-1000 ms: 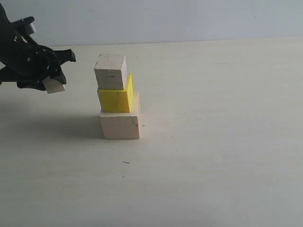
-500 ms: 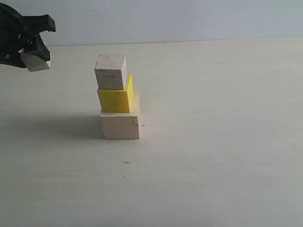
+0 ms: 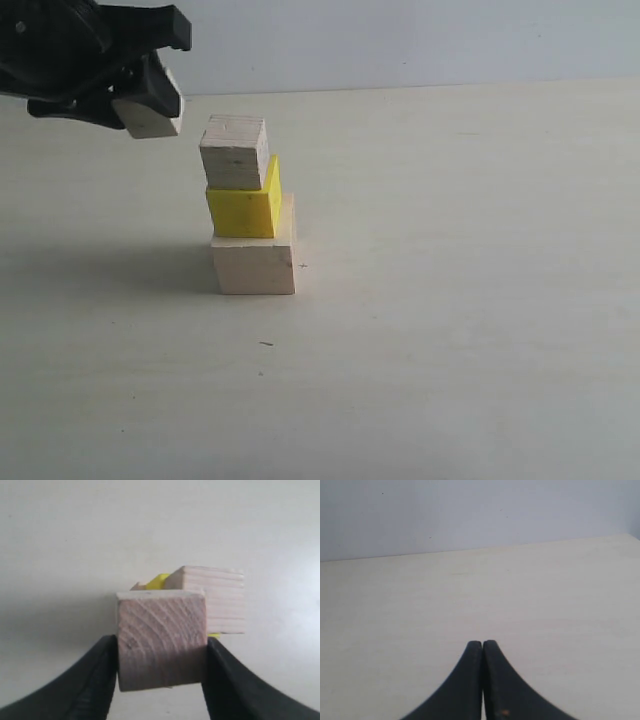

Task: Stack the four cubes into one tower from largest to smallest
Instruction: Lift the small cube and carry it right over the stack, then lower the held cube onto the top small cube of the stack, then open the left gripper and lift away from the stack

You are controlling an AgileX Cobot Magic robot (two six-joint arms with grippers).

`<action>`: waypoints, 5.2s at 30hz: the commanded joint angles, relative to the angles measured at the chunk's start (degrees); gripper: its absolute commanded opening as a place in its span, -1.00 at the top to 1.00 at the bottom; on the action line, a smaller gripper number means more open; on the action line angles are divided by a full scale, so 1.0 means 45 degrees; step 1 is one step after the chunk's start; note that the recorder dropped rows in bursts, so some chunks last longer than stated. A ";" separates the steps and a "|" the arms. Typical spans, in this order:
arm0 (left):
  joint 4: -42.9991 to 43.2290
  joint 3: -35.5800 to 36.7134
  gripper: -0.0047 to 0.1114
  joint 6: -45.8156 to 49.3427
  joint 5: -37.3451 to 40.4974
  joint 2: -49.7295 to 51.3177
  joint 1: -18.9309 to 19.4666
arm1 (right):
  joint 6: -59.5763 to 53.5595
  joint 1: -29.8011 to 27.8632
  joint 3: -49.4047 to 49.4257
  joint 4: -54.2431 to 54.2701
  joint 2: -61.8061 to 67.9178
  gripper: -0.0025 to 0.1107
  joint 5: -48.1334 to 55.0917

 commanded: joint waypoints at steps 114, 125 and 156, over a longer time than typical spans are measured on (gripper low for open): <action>0.1794 -0.3756 0.65 -0.1148 0.2222 0.3236 -0.1793 | -0.0096 -0.0089 0.0053 -0.0026 -0.0084 0.96 -0.0075; 0.1743 -0.3756 0.41 -0.1148 0.2222 0.3236 -0.1793 | -0.0096 -0.0089 0.0053 -0.0072 -0.0084 0.96 -0.0075; 0.4991 -0.3756 -0.45 -0.0788 0.3698 -0.0070 -0.1475 | -0.0096 -0.0089 0.0053 -0.0071 -0.0084 0.96 -0.0075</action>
